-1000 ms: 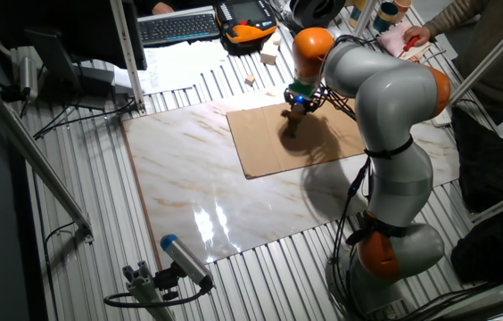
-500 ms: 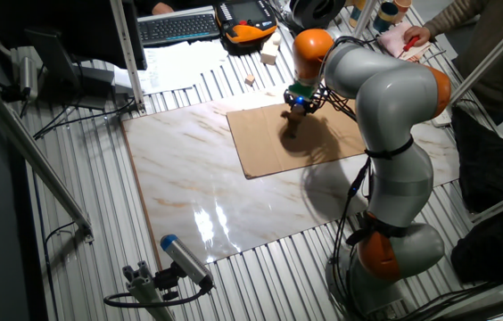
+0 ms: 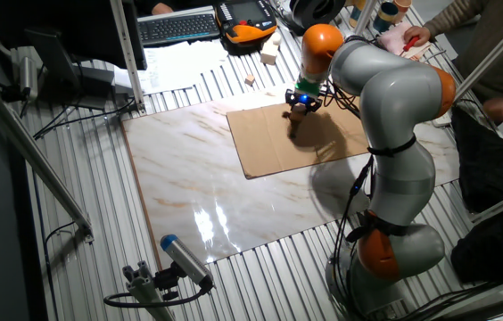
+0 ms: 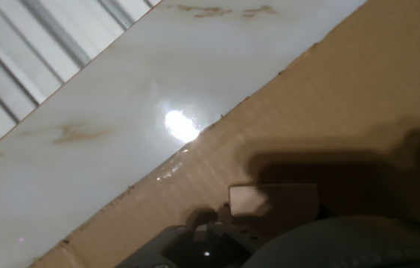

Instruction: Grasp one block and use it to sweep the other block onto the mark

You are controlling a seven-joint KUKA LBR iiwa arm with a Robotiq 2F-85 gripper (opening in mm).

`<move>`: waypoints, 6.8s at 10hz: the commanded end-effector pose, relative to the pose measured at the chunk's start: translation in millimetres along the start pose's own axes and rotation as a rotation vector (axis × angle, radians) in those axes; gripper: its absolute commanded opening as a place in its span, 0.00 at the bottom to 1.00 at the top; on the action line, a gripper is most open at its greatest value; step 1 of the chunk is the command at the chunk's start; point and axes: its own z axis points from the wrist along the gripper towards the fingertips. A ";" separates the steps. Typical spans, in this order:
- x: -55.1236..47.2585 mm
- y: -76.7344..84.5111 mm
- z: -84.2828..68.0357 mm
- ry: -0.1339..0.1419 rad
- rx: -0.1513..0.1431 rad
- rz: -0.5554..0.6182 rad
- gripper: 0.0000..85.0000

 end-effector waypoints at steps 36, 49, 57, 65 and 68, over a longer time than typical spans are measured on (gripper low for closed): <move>0.2 -0.1 0.6 -0.023 -0.001 -0.153 0.00; 23.8 5.6 0.6 0.019 -0.007 -0.142 0.00; 56.2 3.6 -0.4 0.020 0.012 -0.128 0.00; 90.8 -0.5 4.7 0.017 0.028 -0.107 0.00; 94.4 -3.5 0.9 0.037 0.021 -0.116 0.00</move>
